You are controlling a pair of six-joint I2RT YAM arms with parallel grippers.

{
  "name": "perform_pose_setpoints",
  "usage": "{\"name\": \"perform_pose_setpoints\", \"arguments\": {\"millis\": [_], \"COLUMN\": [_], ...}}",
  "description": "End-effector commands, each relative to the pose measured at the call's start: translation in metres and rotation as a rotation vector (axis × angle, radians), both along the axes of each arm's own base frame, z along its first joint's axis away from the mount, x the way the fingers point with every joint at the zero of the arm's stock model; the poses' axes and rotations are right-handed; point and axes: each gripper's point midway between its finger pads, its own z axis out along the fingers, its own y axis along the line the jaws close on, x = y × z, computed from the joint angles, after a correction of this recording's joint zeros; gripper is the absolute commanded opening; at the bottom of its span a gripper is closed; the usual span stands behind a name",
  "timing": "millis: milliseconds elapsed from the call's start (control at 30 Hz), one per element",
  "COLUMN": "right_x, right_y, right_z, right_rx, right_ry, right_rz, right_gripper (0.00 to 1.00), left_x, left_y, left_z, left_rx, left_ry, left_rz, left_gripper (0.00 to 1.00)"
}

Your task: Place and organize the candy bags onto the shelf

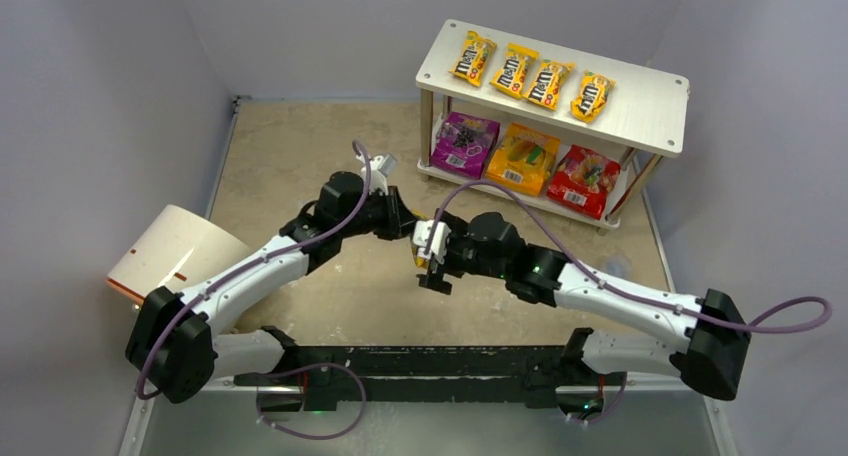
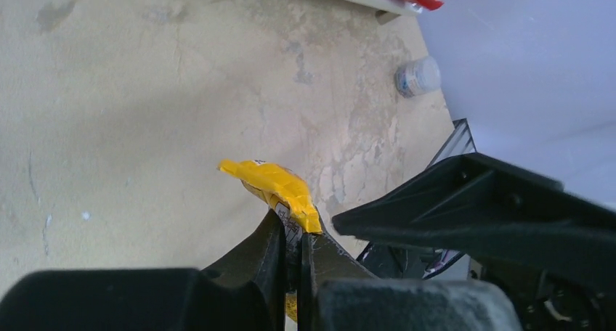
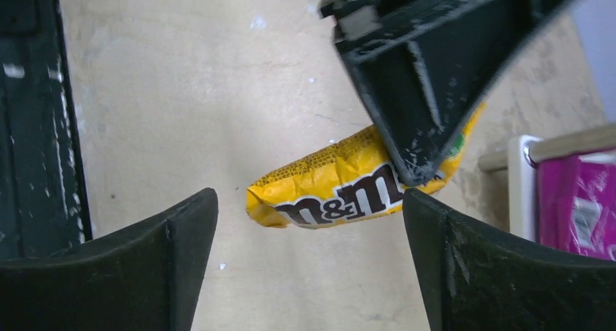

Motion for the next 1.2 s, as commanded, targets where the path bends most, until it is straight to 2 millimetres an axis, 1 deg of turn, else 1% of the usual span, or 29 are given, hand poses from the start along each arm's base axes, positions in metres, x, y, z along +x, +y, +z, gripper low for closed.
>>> {"name": "perform_pose_setpoints", "arguments": {"millis": [0, 33, 100, 133, 167, 233, 300, 333, 400, 433, 500, 567, 633, 667, 700, 733, 767, 800, 867, 933, 967, 1033, 1067, 1100, 1167], "right_x": [0.004, 0.002, -0.001, -0.010, -0.020, -0.035, -0.056, -0.065, -0.077, -0.080, -0.083, -0.089, -0.091, -0.089, -0.082, -0.072, -0.058, -0.040, -0.015, -0.003, 0.002, 0.011, 0.015, 0.017, 0.020], "right_y": [-0.013, -0.017, -0.027, -0.031, -0.035, -0.046, -0.051, -0.055, -0.062, -0.066, -0.069, -0.067, -0.064, -0.062, -0.060, -0.060, -0.061, -0.062, -0.065, -0.061, -0.057, -0.049, -0.047, -0.046, -0.047], "right_z": [0.048, 0.054, 0.067, 0.075, 0.080, 0.095, 0.114, 0.123, 0.130, 0.132, 0.133, 0.132, 0.134, 0.135, 0.135, 0.138, 0.140, 0.137, 0.141, 0.139, 0.137, 0.137, 0.141, 0.145, 0.153], "right_rx": [0.258, 0.324, 0.492, 0.556, 0.574, 0.630, 0.701, 0.741, 0.781, 0.796, 0.821, 0.817, 0.807, 0.798, 0.784, 0.770, 0.746, 0.707, 0.696, 0.672, 0.652, 0.609, 0.608, 0.618, 0.628], "right_ry": [0.092, 0.142, 0.268, 0.318, 0.343, 0.365, 0.360, 0.335, 0.273, 0.238, 0.178, 0.139, 0.118, 0.108, 0.087, 0.053, 0.009, -0.038, -0.176, -0.359, -0.437, -0.564, -0.615, -0.667, -0.773], "right_rz": [-0.216, -0.261, -0.380, -0.377, -0.351, -0.313, -0.204, -0.150, -0.074, -0.054, -0.015, 0.034, 0.070, 0.068, 0.044, -0.001, -0.056, -0.133, -0.222, -0.203, -0.190, -0.173, -0.178, -0.181, -0.193], "right_gripper": [0.99, 0.99, 0.99, 0.99, 0.99, 0.99, 0.99, 0.99, 0.99, 0.99, 0.99, 0.99, 0.99, 0.99, 0.99, 0.99, 0.99, 0.99, 0.99, 0.99, 0.99, 0.99, 0.99, 0.99, 0.99], "left_x": [0.006, 0.006, -0.007, -0.015, -0.025, -0.043, -0.069, -0.083, -0.112, -0.122, -0.137, -0.150, -0.155, -0.154, -0.149, -0.139, -0.126, -0.109, -0.080, -0.049, -0.026, 0.006, 0.015, 0.020, 0.026], "left_y": [-0.014, -0.016, -0.021, -0.022, -0.022, -0.020, -0.019, -0.017, -0.011, -0.009, -0.003, 0.002, 0.005, 0.005, 0.005, 0.003, 0.001, -0.001, -0.001, 0.004, 0.010, 0.026, 0.036, 0.042, 0.047], "left_z": [0.055, 0.069, 0.094, 0.108, 0.119, 0.139, 0.154, 0.158, 0.171, 0.173, 0.177, 0.179, 0.183, 0.187, 0.194, 0.199, 0.206, 0.212, 0.220, 0.223, 0.218, 0.205, 0.182, 0.180, 0.173], "left_rx": [-0.119, -0.150, -0.206, -0.241, -0.265, -0.316, -0.373, -0.404, -0.475, -0.501, -0.537, -0.552, -0.558, -0.560, -0.561, -0.551, -0.534, -0.517, -0.496, -0.483, -0.452, -0.372, -0.292, -0.272, -0.260], "left_ry": [-0.304, -0.370, -0.527, -0.603, -0.673, -0.802, -0.910, -0.950, -1.054, -1.074, -1.113, -1.148, -1.168, -1.166, -1.155, -1.111, -1.068, -0.992, -0.842, -0.677, -0.556, -0.354, -0.230, -0.176, -0.098], "left_rz": [-0.103, -0.119, -0.221, -0.264, -0.312, -0.387, -0.500, -0.563, -0.683, -0.720, -0.769, -0.819, -0.828, -0.811, -0.768, -0.704, -0.629, -0.534, -0.367, -0.172, -0.029, 0.205, 0.304, 0.366, 0.438], "left_gripper": [0.00, 0.00, 0.00, 0.00, 0.00, 0.00, 0.00, 0.00, 0.00, 0.00, 0.00, 0.00, 0.00, 0.00, 0.00, 0.00, 0.00, 0.00, 0.00, 0.00, 0.00, 0.00, 0.00, 0.00, 0.00]}}
